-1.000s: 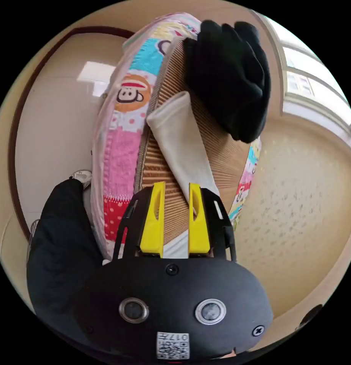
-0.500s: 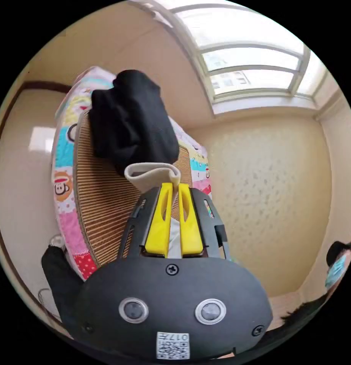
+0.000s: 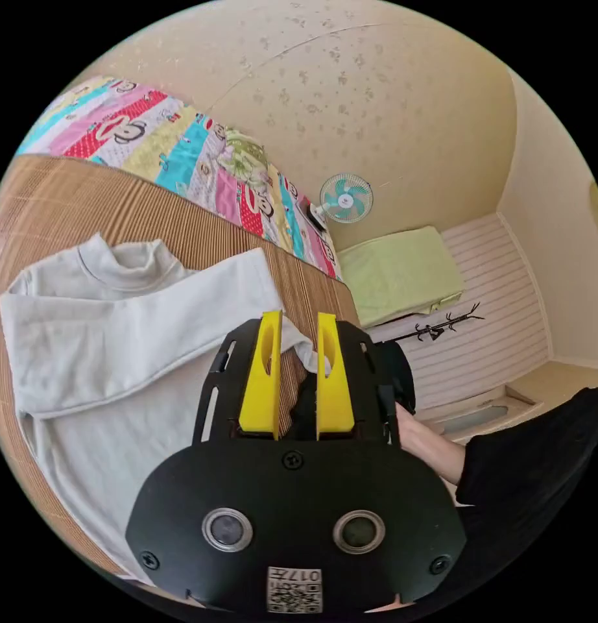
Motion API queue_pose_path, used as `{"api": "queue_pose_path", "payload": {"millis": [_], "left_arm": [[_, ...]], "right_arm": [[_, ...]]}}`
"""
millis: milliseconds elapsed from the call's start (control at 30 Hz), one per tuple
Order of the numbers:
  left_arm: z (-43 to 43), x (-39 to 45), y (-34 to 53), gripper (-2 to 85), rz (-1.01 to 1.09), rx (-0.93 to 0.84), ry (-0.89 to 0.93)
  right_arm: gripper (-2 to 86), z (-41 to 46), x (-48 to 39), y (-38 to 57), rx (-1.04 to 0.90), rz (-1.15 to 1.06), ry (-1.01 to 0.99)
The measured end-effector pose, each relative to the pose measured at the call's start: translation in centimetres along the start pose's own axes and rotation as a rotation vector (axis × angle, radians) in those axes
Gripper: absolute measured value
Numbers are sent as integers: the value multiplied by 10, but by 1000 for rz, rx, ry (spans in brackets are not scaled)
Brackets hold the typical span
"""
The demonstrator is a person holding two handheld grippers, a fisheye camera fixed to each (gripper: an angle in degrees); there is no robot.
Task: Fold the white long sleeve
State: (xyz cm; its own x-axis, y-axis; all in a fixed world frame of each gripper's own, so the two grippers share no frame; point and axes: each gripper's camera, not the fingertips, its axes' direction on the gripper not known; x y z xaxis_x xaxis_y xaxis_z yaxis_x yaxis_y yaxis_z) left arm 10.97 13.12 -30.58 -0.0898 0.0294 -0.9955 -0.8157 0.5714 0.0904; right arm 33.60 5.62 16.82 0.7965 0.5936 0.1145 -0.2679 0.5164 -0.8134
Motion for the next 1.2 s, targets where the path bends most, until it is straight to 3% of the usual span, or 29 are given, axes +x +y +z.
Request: {"api": "queue_pose_path", "payload": {"millis": [67,133,333,433,533,600,700,767,900,1000,1067,1133,1200], "left_arm": [[30,-8,44,79,-84,-106,79],[31,-12,82,77,-140,-156,47],[-24,-36,192,74,-332,-275,-40],[-60,-49,223,70,-394,-283,-114],[-91,-61,233,64,-444,-265,-163],[-110,-62,230,60,-440,-228,-165],[-140,-56,219,56,-383,-167,-196],[-158,-54,219,55,-370,-125,-209],[-175,-60,234,56,-417,-83,-198],[-187,-63,253,59,-466,-65,-203],[-199,-69,268,67,-492,-73,-223],[-211,-76,279,78,-507,-81,-245],[-226,-85,290,90,-517,-99,-266]], "right_arm": [[66,-17,26,-13,144,211,-86],[92,-26,35,-17,213,295,-75],[142,-41,26,-14,341,247,385],[115,-27,23,-23,391,71,394],[55,-10,15,-45,349,100,558],[45,-14,-20,-42,427,-11,490],[36,3,-129,-10,472,-429,452],[33,44,-208,41,406,-729,391],[35,141,-259,129,227,-927,158],[43,253,-240,177,-66,-951,124],[43,330,-196,205,-417,-934,138],[39,346,-160,224,-602,-927,106],[37,330,-125,235,-647,-930,171]]}}
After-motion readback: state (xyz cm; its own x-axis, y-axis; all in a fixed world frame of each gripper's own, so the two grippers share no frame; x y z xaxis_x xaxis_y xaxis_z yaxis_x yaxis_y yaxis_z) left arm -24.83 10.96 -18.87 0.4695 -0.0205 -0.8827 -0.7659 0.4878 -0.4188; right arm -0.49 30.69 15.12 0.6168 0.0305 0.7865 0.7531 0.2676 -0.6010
